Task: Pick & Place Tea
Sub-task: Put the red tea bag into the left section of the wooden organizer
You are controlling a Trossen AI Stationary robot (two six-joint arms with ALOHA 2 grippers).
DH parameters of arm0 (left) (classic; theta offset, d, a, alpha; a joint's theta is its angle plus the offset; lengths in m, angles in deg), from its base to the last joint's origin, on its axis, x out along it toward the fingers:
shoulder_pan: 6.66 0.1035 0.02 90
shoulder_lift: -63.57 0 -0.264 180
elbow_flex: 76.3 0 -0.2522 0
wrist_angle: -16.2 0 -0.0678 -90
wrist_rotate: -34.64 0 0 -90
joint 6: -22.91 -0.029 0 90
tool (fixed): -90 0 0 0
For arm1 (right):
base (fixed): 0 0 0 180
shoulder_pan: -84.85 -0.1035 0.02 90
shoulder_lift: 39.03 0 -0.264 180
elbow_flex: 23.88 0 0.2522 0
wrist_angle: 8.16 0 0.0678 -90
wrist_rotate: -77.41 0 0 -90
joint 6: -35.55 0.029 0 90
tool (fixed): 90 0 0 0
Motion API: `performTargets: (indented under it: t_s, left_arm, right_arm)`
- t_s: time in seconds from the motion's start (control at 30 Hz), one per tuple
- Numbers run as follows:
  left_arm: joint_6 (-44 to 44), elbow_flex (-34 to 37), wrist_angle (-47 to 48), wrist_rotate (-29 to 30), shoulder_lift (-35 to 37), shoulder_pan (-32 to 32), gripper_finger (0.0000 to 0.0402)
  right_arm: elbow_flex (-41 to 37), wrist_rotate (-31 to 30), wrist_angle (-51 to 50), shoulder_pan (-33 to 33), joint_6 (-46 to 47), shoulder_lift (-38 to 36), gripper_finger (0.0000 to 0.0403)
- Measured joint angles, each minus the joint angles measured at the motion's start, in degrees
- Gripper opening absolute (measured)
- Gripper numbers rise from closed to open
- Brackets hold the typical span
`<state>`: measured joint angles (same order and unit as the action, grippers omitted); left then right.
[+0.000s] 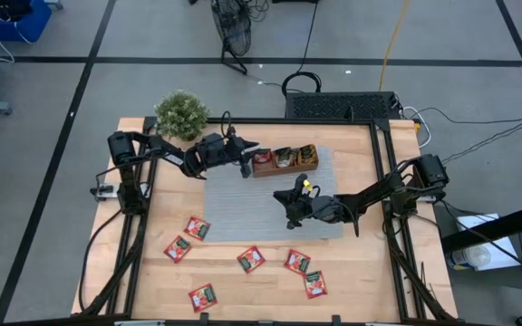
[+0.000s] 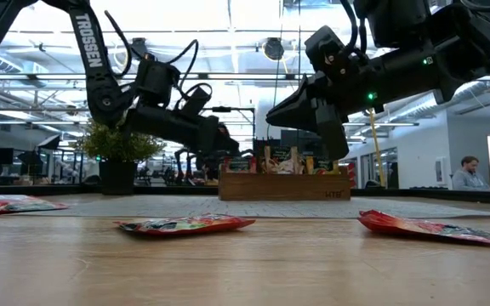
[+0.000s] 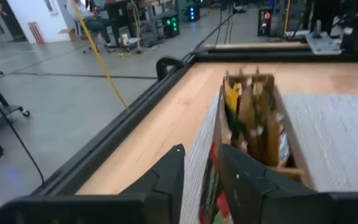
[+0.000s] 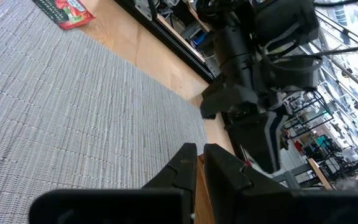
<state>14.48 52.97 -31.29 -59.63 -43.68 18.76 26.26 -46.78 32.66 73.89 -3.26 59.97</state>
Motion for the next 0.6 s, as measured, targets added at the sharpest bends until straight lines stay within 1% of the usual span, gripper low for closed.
performTargets:
  t_s: [0.07, 0.17, 0.23, 0.33, 0.4, 0.47, 0.6]
  left_arm:
    - [0.0, 0.0, -0.5, 0.1, 1.0, -1.0, 0.0112]
    - [-0.1, 0.0, -0.1, -0.4, 4.4, -3.3, 0.0122]
    - [-1.7, 0.0, -0.1, -2.3, 7.7, -5.6, 0.0124]
    - [-5.0, 0.0, 3.0, -5.1, 13.9, -10.5, 0.0121]
    - [-7.2, 0.0, 7.2, -4.9, 18.4, -13.8, 0.0118]
    - [-7.7, 0.0, 12.4, -3.2, 22.7, -16.7, 0.0118]
    - [-6.4, 0.0, 20.8, -1.7, 29.4, -20.6, 0.0118]
  right_arm:
    - [0.0, 0.0, 0.0, 0.0, 0.0, 0.0, 0.0018]
    - [0.0, 0.0, 0.0, 0.0, 0.4, 0.0, 0.0018]
    - [0.0, 0.0, -0.2, 0.0, 1.0, 0.0, 0.0018]
    - [0.0, 0.0, -0.1, 0.0, 3.3, 0.0, 0.0018]
    - [0.0, 0.0, 0.0, -0.3, 6.1, 0.0, 0.0018]
    - [0.0, 0.0, -0.1, -1.0, 7.9, -0.3, 0.0018]
    - [0.0, 0.0, 0.2, -3.7, 6.6, -1.3, 0.0018]
